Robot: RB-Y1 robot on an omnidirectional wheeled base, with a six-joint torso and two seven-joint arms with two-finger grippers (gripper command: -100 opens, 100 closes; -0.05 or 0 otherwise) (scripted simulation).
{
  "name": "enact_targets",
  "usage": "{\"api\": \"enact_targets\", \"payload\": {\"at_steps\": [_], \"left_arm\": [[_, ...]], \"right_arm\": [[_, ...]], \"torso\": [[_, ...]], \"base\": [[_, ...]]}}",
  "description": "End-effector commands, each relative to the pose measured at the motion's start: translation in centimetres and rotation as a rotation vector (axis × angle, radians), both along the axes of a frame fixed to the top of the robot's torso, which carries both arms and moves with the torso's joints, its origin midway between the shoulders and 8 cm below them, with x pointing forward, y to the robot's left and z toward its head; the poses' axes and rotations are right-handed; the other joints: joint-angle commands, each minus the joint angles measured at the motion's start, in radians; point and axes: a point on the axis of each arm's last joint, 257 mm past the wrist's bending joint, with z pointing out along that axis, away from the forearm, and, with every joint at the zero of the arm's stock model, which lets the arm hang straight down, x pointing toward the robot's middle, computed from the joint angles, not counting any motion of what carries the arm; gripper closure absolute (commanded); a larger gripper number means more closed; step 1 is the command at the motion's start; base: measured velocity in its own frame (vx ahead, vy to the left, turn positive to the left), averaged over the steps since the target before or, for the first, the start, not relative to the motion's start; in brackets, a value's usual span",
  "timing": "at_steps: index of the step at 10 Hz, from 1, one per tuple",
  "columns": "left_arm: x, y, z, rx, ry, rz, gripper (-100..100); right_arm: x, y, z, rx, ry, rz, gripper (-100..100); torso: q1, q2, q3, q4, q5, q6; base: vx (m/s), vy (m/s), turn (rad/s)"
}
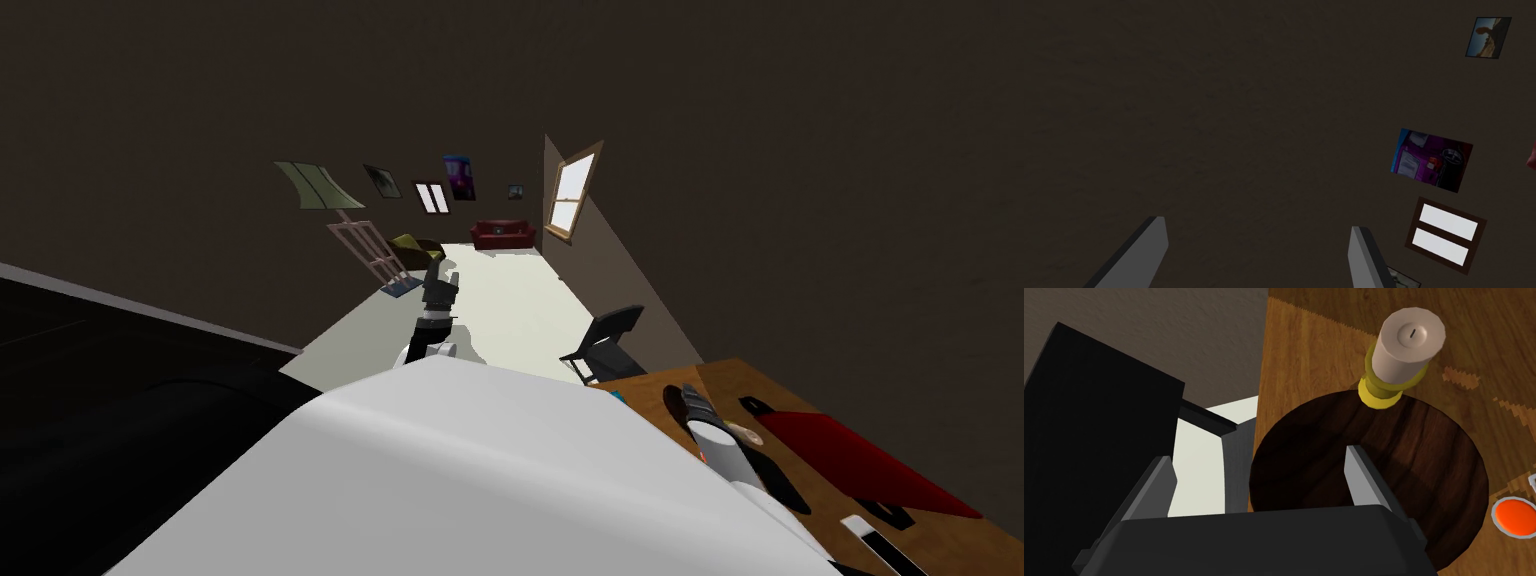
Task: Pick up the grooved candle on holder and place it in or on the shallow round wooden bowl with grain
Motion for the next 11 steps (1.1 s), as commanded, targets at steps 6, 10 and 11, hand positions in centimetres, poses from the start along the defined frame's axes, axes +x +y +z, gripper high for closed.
{"api": "enact_targets", "payload": {"at_steps": [6,10,11], "left_arm": [[0.0,0.0,0.0,0.0,0.0,0.0,0],[0.0,0.0,0.0,0.0,0.0,0.0,0],[0.0,0.0,0.0,0.0,0.0,0.0,0]], "right_arm": [[6.6,2.2,1.3,0.007,-0.015,0.104,-100],[6.6,2.2,1.3,0.003,-0.011,0.107,-100],[6.6,2.2,1.3,0.003,-0.011,0.107,-100]], "torso": [[-0.001,0.001,0.001,0.0,0.0,0.0],[-0.002,0.003,0.002,0.001,0.0,0.0],[-0.003,0.004,0.002,0.001,-0.001,0.0]], "base": [[0.031,0.02,-0.102],[0.013,0.008,-0.043],[0.0,0.0,0.0]]}}
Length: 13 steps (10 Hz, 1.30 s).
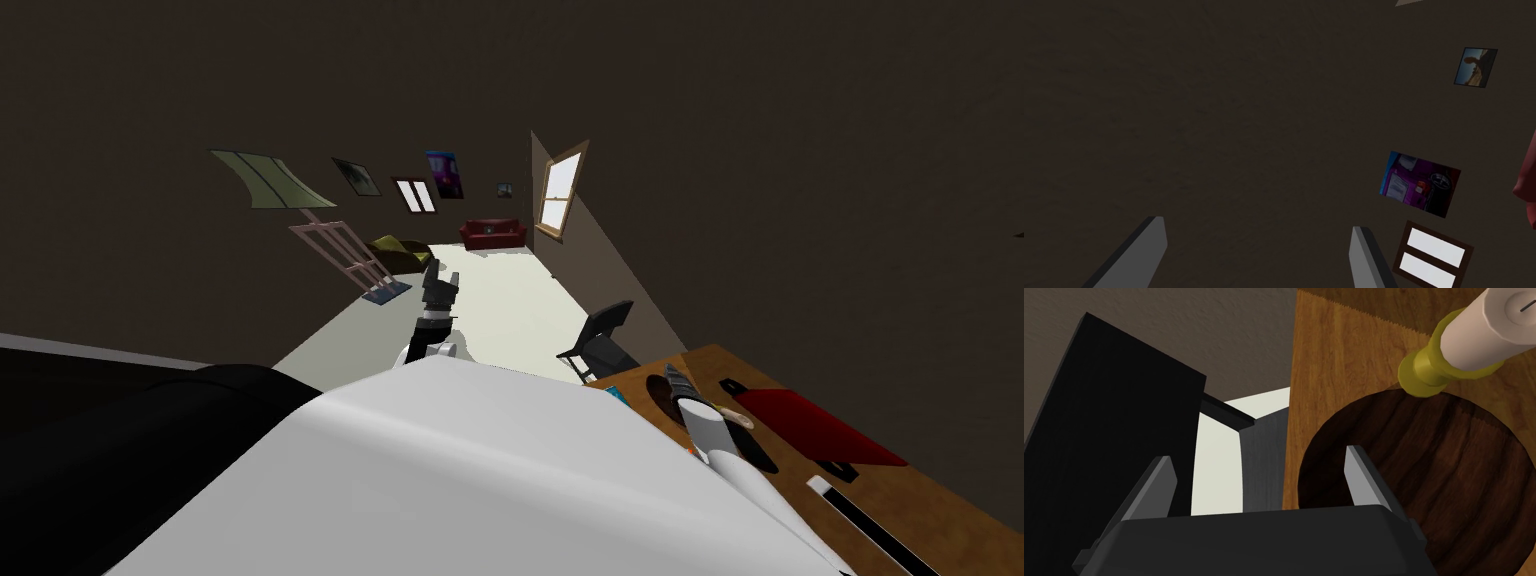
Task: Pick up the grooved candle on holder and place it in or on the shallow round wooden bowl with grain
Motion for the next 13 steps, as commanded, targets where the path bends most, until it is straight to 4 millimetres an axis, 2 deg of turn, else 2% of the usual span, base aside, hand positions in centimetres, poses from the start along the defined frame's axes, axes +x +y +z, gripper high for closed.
{"api": "enact_targets", "payload": {"at_steps": [1,4,5,6,13], "left_arm": [[0.0,0.0,0.0,0.0,0.0,0.0,0],[0.0,0.0,0.0,0.0,0.0,0.0,0],[0.0,0.0,0.0,0.0,0.0,0.0,0],[0.0,0.0,0.0,0.0,0.0,0.0,0],[0.0,0.0,0.0,0.0,0.0,0.0,0]], "right_arm": [[0.0,0.0,0.0,0.0,0.0,0.0,-100],[0.0,0.0,0.0,0.0,0.0,0.0,-100],[1.1,0.9,-0.7,-0.005,-0.022,-0.037,-100],[3.1,1.8,-0.2,0.0,-0.047,-0.023,-100],[3.2,1.8,-0.2,-0.015,-0.032,-0.013,-100]], "torso": [[0.0,0.0,0.0,0.0,0.0,0.0],[0.0,0.0,0.0,0.0,0.0,0.0],[0.0,0.0,0.0,0.0,0.0,0.0],[-0.001,0.001,0.001,0.0,0.0,-0.001],[0.0,0.0,0.0,0.0,0.0,0.0]], "base": [[0.012,0.008,-0.039],[0.005,0.004,-0.018],[-0.046,-0.031,0.153],[-0.037,-0.025,0.121],[-0.002,0.0,0.001]]}}
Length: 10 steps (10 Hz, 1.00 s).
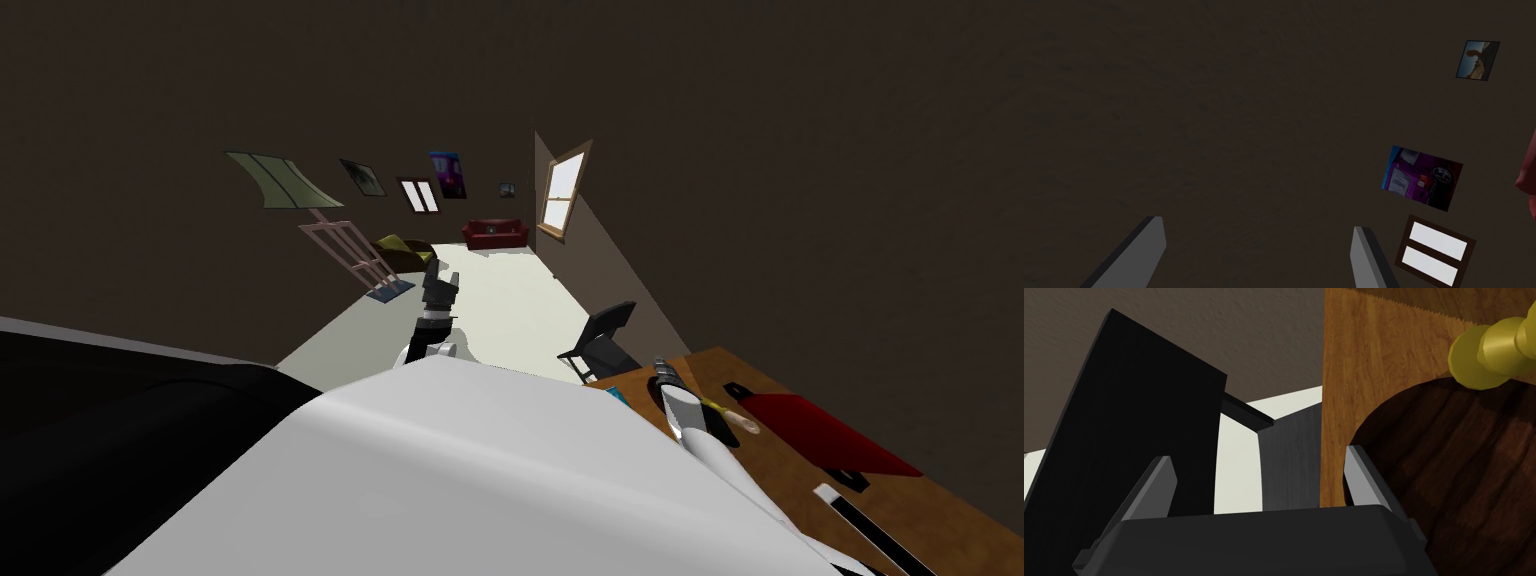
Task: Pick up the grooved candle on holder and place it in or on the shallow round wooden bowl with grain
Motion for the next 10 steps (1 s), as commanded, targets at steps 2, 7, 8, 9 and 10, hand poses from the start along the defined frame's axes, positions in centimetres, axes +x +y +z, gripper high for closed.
{"api": "enact_targets", "payload": {"at_steps": [2,7,8,9,10], "left_arm": [[0.0,0.0,0.0,0.0,0.0,0.0,0],[0.0,0.0,0.0,0.0,0.0,0.0,0],[0.0,0.0,0.0,0.0,0.0,0.0,0],[0.0,0.0,0.0,0.0,0.0,0.0,0],[0.0,0.0,0.0,0.0,0.0,0.0,0]], "right_arm": [[-4.2,-2.1,-0.6,-0.053,0.059,-0.045,-100],[-9.1,-4.2,-0.7,-0.092,0.077,-0.102,-100],[-10.0,-4.4,-0.9,-0.104,0.104,-0.105,-100],[-10.2,-4.6,-0.9,-0.125,0.123,-0.101,-100],[-10.2,-4.5,-0.8,-0.132,0.129,-0.094,-100]], "torso": [[0.0,0.0,0.0,0.0,0.0,0.0],[0.001,-0.001,-0.001,0.0,0.0,0.0],[0.001,-0.005,-0.003,-0.001,0.0,0.001],[0.001,-0.008,-0.005,-0.002,0.0,0.0],[0.001,-0.006,-0.004,-0.001,0.0,0.0]], "base": [[0.064,0.001,0.001],[0.076,0.017,0.003],[0.152,0.012,-0.015],[0.08,0.005,0.005],[0.02,0.003,0.006]]}}
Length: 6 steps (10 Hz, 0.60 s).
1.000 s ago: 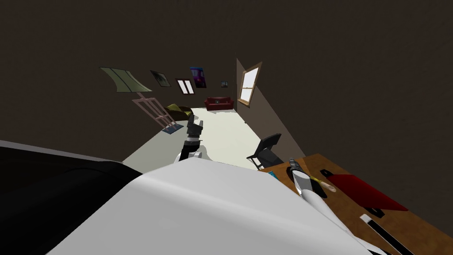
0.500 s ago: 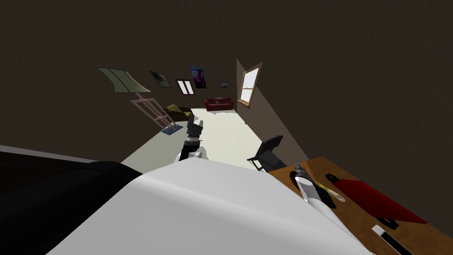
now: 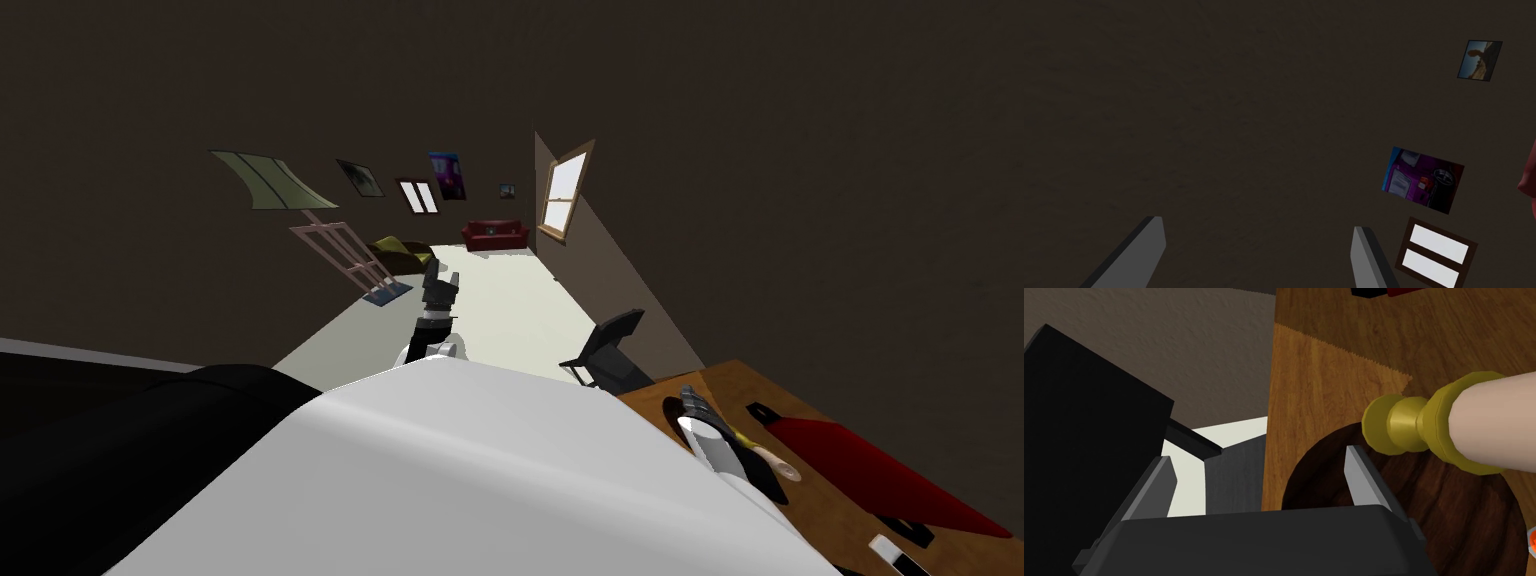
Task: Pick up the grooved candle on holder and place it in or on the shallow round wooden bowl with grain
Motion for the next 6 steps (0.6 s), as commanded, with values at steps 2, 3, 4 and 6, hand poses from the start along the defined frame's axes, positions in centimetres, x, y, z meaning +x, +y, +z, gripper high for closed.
{"api": "enact_targets", "payload": {"at_steps": [2,3,4,6], "left_arm": [[0.0,0.0,0.0,0.0,0.0,0.0,0],[0.0,0.0,0.0,0.0,0.0,0.0,0],[0.0,0.0,0.0,0.0,0.0,0.0,0],[0.0,0.0,0.0,0.0,0.0,0.0,0]], "right_arm": [[0.34,0.06,0.18,-0.011,-0.003,0.019,-100],[0.42,0.09,0.22,-0.003,-0.019,0.016,-100],[0.42,0.09,0.22,0.01,-0.039,0.007,-100],[0.42,0.09,0.22,0.04,-0.083,-0.014,-100]], "torso": [[0.0,0.002,0.001,0.001,0.0,0.0],[0.0,0.003,0.002,0.001,0.0,0.0],[0.0,0.004,0.002,0.001,0.0,0.0],[0.0,0.003,0.002,0.001,0.0,0.0]], "base": [[-0.011,0.001,-0.001],[-0.011,0.003,0.0],[0.0,0.0,0.0],[0.0,0.0,0.0]]}}
